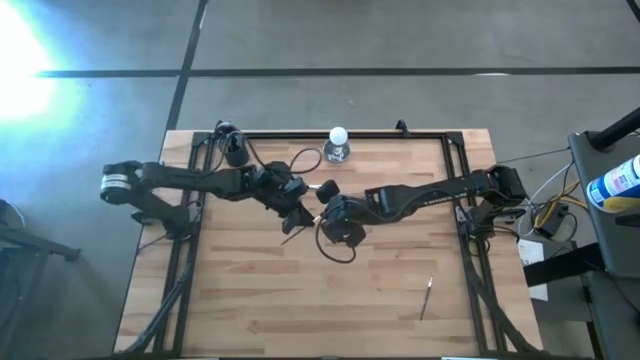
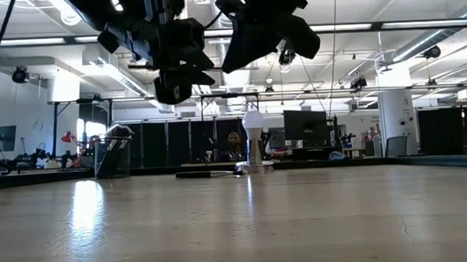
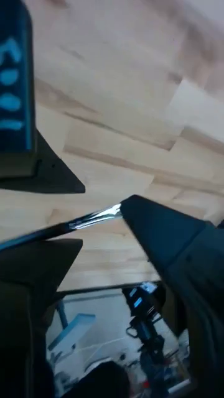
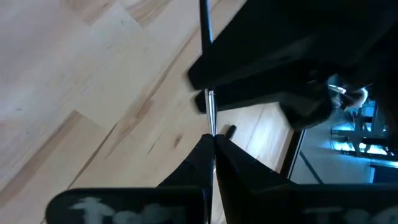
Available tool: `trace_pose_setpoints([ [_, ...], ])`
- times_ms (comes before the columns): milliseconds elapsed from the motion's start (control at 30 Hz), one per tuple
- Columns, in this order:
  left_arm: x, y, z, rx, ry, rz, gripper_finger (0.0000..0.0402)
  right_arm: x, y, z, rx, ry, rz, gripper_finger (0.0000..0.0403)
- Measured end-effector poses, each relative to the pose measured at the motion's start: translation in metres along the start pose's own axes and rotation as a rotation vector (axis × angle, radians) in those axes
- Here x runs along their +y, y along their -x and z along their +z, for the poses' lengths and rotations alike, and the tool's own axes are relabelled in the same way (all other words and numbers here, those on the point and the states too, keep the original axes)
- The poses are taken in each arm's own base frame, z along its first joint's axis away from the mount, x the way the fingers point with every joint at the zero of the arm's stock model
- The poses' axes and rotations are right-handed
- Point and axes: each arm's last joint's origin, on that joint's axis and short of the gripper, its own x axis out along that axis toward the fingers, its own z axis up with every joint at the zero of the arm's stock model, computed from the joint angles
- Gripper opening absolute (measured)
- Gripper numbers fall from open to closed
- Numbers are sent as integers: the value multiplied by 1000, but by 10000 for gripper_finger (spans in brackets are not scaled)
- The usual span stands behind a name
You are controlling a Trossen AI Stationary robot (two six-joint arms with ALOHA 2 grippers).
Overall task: Put items in baskets/containers
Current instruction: Put the black eyeshadow brush into the black brush holder
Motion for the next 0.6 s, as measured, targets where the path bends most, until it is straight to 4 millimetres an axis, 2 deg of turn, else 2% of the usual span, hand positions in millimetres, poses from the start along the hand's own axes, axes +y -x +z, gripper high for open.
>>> trace_pose_setpoints([
  [133,1,-10,5,26,-19,-21,79,0,1,1,-4,-1,-2,8],
  [300,0,-9,12,17,-65,-12,16,2,3,3,-9,-29,-3,8],
  [467,-2,0,12,-19,-127,83,10,1,10,4,-19,-107,-7,30],
  [600,3,8,3,-83,-171,177,10,5,18,-2,-16,-188,12,58],
])
